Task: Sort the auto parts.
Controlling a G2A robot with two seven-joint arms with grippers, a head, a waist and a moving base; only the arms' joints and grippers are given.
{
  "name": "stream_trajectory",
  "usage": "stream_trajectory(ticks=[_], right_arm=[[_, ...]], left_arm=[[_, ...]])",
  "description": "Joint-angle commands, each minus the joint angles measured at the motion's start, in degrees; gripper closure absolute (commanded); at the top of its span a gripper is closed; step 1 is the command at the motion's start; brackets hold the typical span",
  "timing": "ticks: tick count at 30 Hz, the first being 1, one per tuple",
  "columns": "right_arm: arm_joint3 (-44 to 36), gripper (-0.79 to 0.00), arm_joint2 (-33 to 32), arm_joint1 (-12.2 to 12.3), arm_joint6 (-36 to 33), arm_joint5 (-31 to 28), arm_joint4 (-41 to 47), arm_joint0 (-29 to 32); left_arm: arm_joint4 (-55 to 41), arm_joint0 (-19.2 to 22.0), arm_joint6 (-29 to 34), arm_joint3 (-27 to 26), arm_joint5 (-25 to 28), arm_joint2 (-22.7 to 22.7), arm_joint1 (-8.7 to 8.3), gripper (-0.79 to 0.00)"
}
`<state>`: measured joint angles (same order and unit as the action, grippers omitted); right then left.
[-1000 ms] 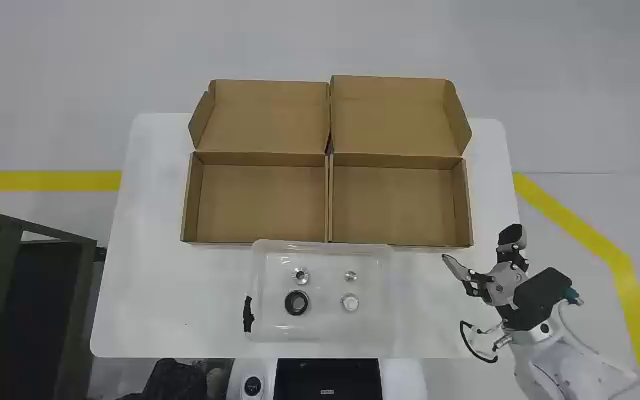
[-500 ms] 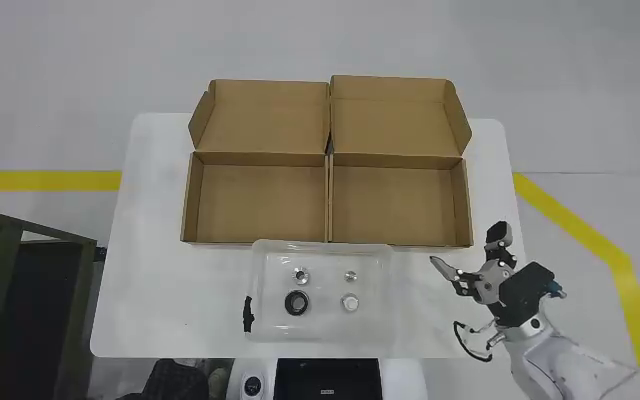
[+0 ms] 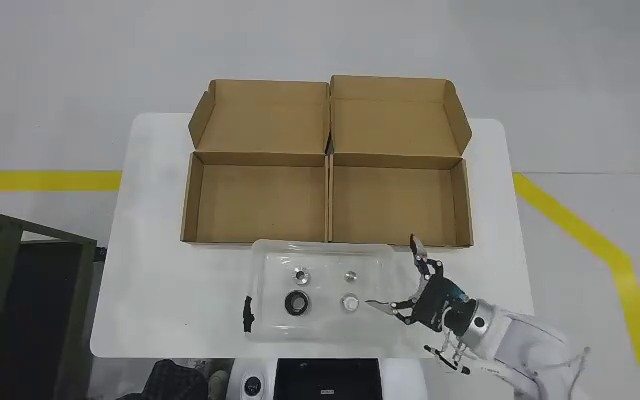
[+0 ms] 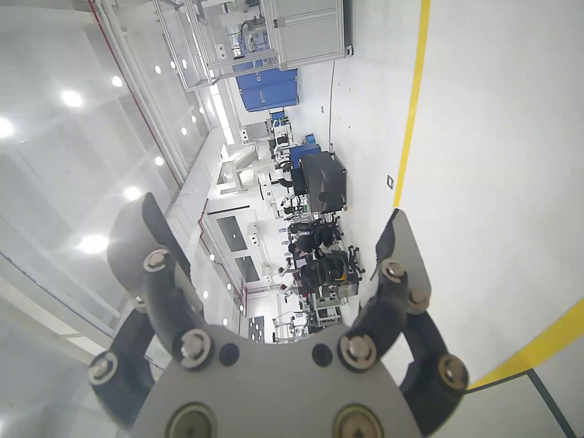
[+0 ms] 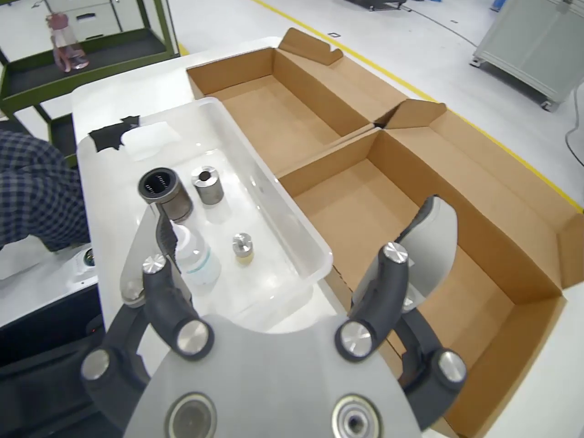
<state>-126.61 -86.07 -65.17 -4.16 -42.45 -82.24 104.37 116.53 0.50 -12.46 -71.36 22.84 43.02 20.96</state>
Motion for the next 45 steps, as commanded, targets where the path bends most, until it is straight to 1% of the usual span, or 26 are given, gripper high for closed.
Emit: stream_trajectory(ticks=[1, 4, 11, 19, 28, 36, 37, 38, 43, 45], right_arm=[[-0.07, -0.785, 1.96, 0.08, -1.98, -1.33, -0.74, -0.88], [0.02, -0.785, 4.23, 0.2, -4.38, -3.19, -0.99, -2.14], [0.33, -0.785, 8.16, 0.44, -8.61, -5.02, -1.76, -4.16], [-0.48, -0.785, 11.99, 0.87, -11.8, -7.28, -4.85, -5.18], [-0.06, -0.785, 13.62, 1.29, -13.78, -5.89, -6.87, -5.22], [2.5, -0.785, 13.78, 1.56, -14.05, -4.79, -4.76, -6.28], [2.8, -0.773, 13.73, 1.59, -14.2, -4.64, -4.37, -6.43], [3.03, -0.73, 13.67, 1.63, -14.51, -4.44, -4.14, -6.58], [3.49, -0.727, 13.64, 1.82, -15.82, -3.64, -3.23, -7.08], [3.54, -0.699, 13.52, 1.91, -16.25, -3.42, -3.0, -7.24]], left_arm=[[0.0, 0.0, 0.0, 0.0, 0.0, 0.0, 0.0, -0.785], [0.0, 0.0, 0.0, 0.0, 0.0, 0.0, 0.0, -0.785], [0.0, 0.0, 0.0, 0.0, 0.0, 0.0, 0.0, -0.785], [0.0, 0.0, 0.0, 0.0, 0.0, 0.0, 0.0, -0.785], [0.0, 0.0, 0.0, 0.0, 0.0, 0.0, 0.0, -0.785], [0.0, 0.0, 0.0, 0.0, 0.0, 0.0, 0.0, -0.785], [0.0, 0.0, 0.0, 0.0, 0.0, 0.0, 0.0, -0.785], [0.0, 0.0, 0.0, 0.0, 0.0, 0.0, 0.0, -0.785], [0.0, 0.0, 0.0, 0.0, 0.0, 0.0, 0.0, -0.785], [0.0, 0.0, 0.0, 0.0, 0.0, 0.0, 0.0, -0.785]])
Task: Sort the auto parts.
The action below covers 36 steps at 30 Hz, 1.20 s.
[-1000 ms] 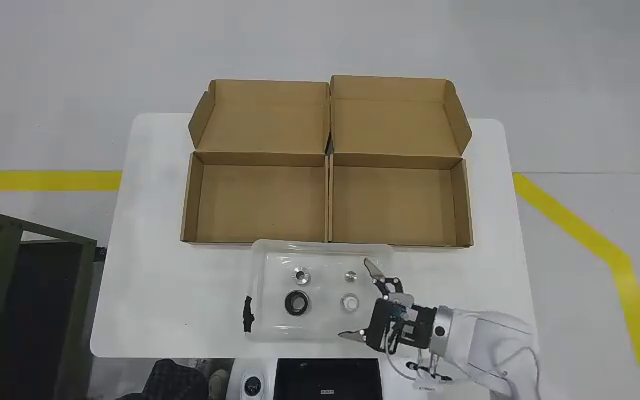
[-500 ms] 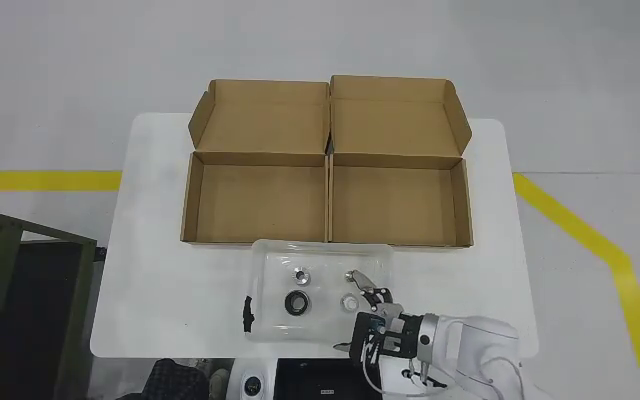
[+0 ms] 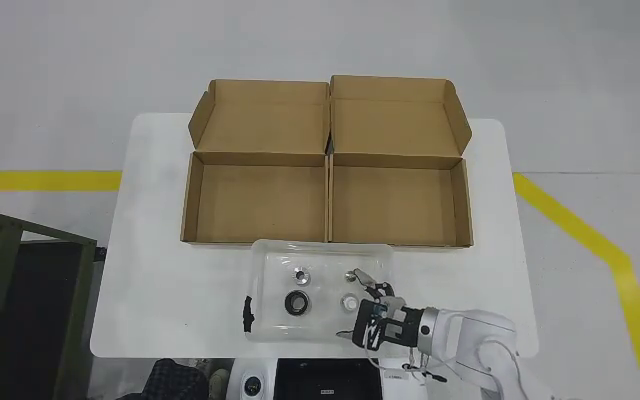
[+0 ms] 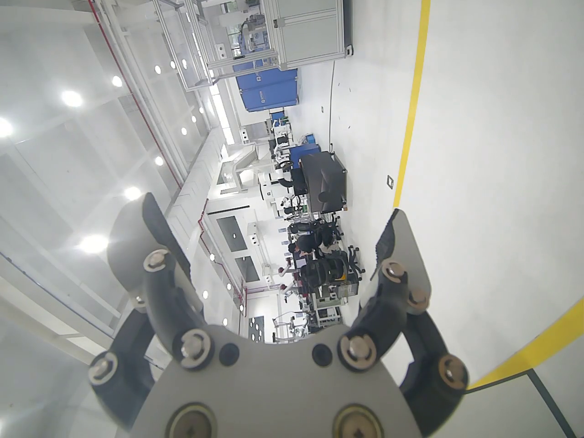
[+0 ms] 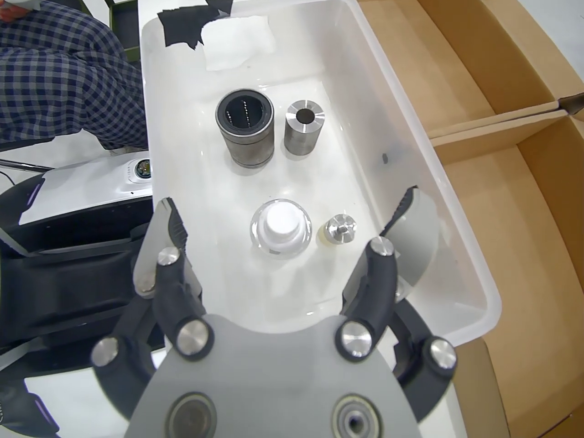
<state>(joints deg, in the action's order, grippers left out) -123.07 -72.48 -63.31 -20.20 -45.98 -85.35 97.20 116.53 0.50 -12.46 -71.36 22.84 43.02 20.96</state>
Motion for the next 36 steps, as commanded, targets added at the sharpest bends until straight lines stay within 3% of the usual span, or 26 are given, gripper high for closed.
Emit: stream_trajectory(ticks=[1, 11, 14, 18, 22, 27, 31, 34, 36], right_arm=[[0.02, -0.677, -0.1, 0.1, -0.49, 0.23, 0.09, -0.11], [0.41, -0.594, 0.92, 0.47, -3.49, 1.72, -1.33, -0.6], [0.66, -0.505, 1.51, 0.55, -3.94, 1.78, -1.58, -0.86], [0.69, -0.474, 2.07, 0.64, -5.19, 3.02, -2.68, -1.16], [0.42, -0.388, 2.65, 0.74, -6.22, 3.76, -3.6, -1.35], [0.41, -0.366, 3.61, 0.83, -7.81, 4.41, -4.53, -1.74], [0.54, -0.234, 4.41, 0.89, -8.36, 4.24, -4.49, -2.24], [0.39, 0.0, 4.7, 0.95, -8.22, 4.12, -4.07, -2.46], [0.09, 0.0, 4.71, 1.03, -7.83, 3.99, -3.72, -2.49]], left_arm=[[0.0, 0.0, 0.0, 0.0, 0.0, 0.0, 0.0, -0.785], [0.0, 0.0, 0.0, 0.0, 0.0, 0.0, 0.0, -0.785], [0.0, 0.0, 0.0, 0.0, 0.0, 0.0, 0.0, -0.785], [0.0, 0.0, 0.0, 0.0, 0.0, 0.0, 0.0, -0.785], [0.0, 0.0, 0.0, 0.0, 0.0, 0.0, 0.0, -0.785], [0.0, 0.0, 0.0, 0.0, 0.0, 0.0, 0.0, -0.785], [0.0, 0.0, 0.0, 0.0, 0.0, 0.0, 0.0, -0.785], [0.0, 0.0, 0.0, 0.0, 0.0, 0.0, 0.0, -0.785], [0.0, 0.0, 0.0, 0.0, 0.0, 0.0, 0.0, -0.785]])
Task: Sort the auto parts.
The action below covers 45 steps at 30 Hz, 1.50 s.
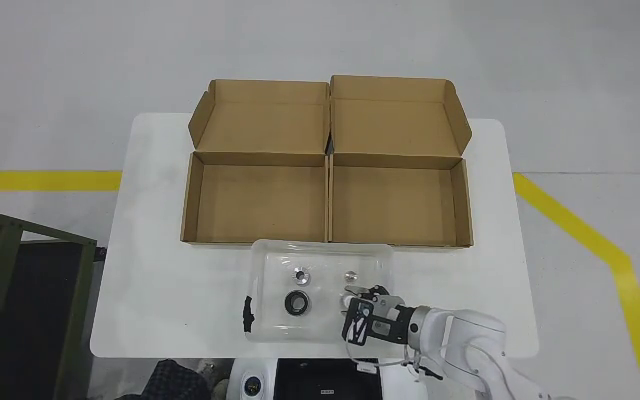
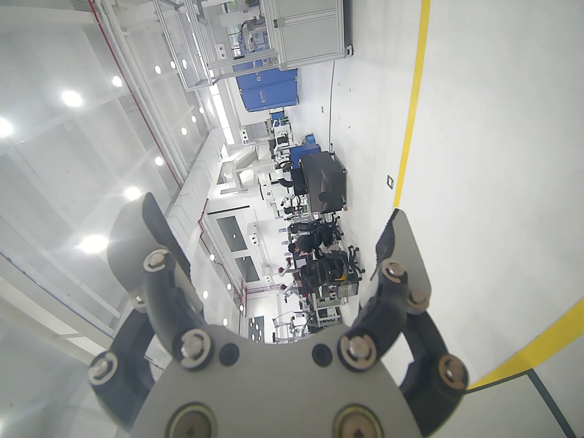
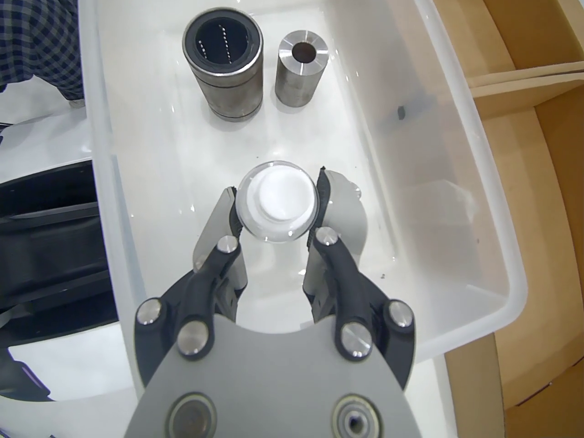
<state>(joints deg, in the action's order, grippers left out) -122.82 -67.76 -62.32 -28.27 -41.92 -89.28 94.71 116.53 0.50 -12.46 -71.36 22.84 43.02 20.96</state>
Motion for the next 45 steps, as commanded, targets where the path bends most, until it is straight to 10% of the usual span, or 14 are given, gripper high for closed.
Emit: stream_trajectory(ticks=[1, 26, 45], right_arm=[[-0.27, 0.0, -0.04, 0.09, 0.33, -0.27, 0.34, 0.02], [3.39, 0.0, -12.59, 1.16, 23.43, -2.62, 29.78, 0.89], [11.9, 0.0, -14.13, 1.38, 21.74, -2.37, 52.07, -5.68]], left_arm=[[0.0, 0.0, 0.0, 0.0, 0.0, 0.0, 0.0, -0.785], [0.0, 0.0, 0.0, 0.0, 0.0, 0.0, 0.0, -0.785], [0.0, 0.0, 0.0, 0.0, 0.0, 0.0, 0.0, -0.785]])
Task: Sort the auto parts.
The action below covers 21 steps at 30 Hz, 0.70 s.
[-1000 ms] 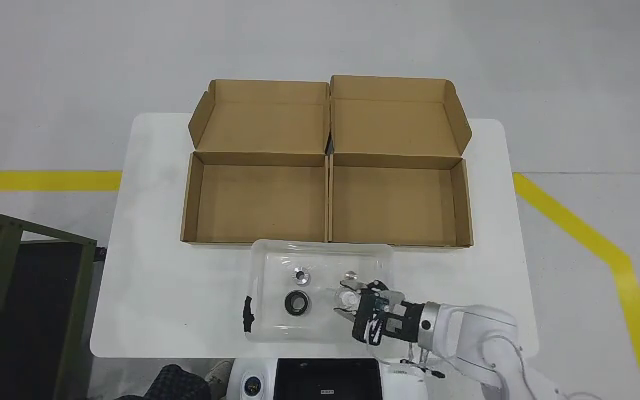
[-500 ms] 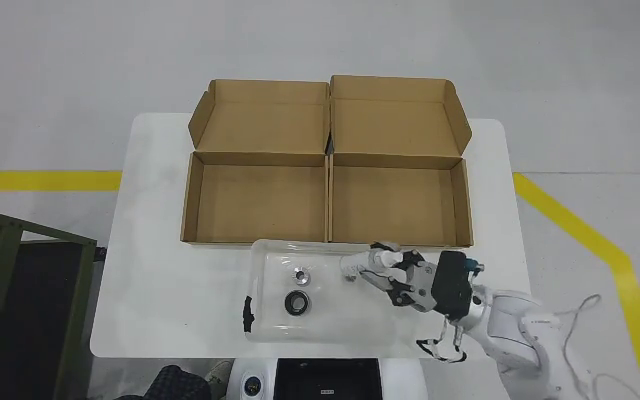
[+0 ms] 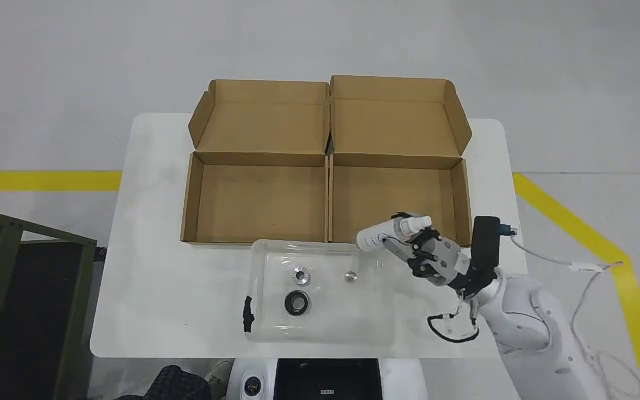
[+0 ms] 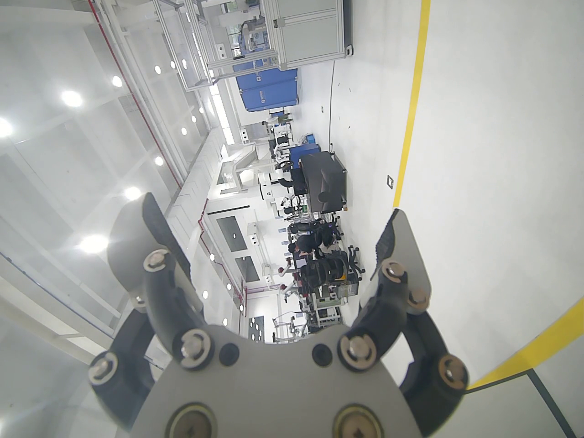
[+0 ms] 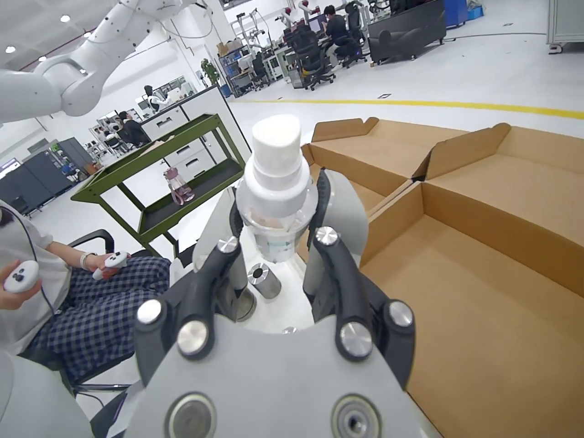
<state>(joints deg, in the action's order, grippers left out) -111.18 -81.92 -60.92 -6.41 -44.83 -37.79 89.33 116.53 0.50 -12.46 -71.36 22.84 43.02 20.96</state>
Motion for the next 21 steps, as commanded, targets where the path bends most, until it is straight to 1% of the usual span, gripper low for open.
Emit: stream_trajectory(ticks=[1, 11, 15, 21], right_arm=[[0.47, 0.0, 0.06, -0.05, -0.2, 1.04, 1.08, -0.55], [1.1, 0.0, 0.55, -0.21, -1.03, 3.58, 2.86, -2.18], [0.72, 0.0, 0.69, -0.32, -1.18, 5.77, 0.87, -2.83], [0.19, 0.0, 1.86, -0.6, -0.69, 9.54, -5.02, -3.95]], left_arm=[[0.0, 0.0, 0.0, 0.0, 0.0, 0.0, 0.0, -0.785], [0.0, 0.0, 0.0, 0.0, 0.0, 0.0, 0.0, -0.785], [0.0, 0.0, 0.0, 0.0, 0.0, 0.0, 0.0, -0.785], [0.0, 0.0, 0.0, 0.0, 0.0, 0.0, 0.0, -0.785]])
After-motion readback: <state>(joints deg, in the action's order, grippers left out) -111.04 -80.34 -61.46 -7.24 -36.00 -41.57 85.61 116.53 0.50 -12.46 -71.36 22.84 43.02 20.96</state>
